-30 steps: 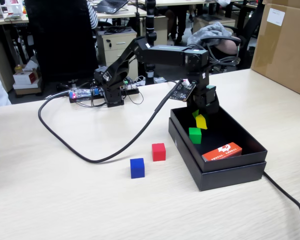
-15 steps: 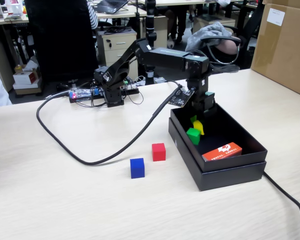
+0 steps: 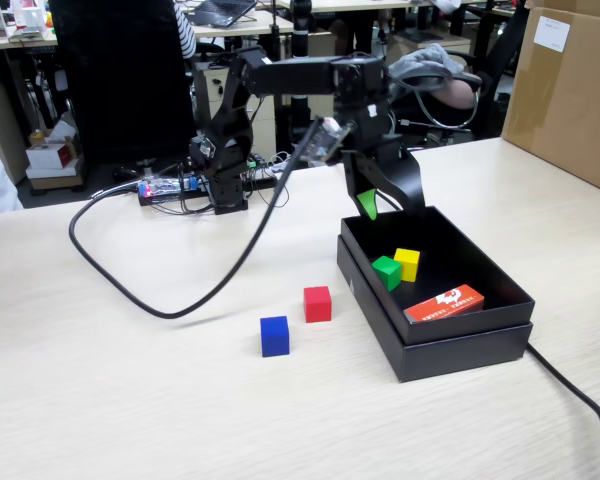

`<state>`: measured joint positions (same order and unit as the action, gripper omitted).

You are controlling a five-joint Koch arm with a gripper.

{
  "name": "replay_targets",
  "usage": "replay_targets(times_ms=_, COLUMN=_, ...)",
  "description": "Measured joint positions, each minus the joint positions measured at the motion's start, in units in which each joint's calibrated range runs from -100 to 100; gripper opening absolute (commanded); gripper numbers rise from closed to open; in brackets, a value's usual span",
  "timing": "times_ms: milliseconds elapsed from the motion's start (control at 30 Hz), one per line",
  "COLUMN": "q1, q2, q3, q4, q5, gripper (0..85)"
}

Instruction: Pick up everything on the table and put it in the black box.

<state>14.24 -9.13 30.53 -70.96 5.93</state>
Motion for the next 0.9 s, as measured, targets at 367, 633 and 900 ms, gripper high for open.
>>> replay_targets(times_ms=367, q1=-10.16, q2=-18.77, q3=-15.15, q4=0.0, q5=-0.15, gripper=48.9)
replay_targets(times_ms=633, q1=-13.38, q2=-20.58, q3=-24.28, q4=0.7, q5=-1.12, gripper=50.0)
replay_targets(times_ms=900, q1=-14.6, q2=-4.53, q3=-10.86, q4=1.63, q5=-1.32, gripper=49.5)
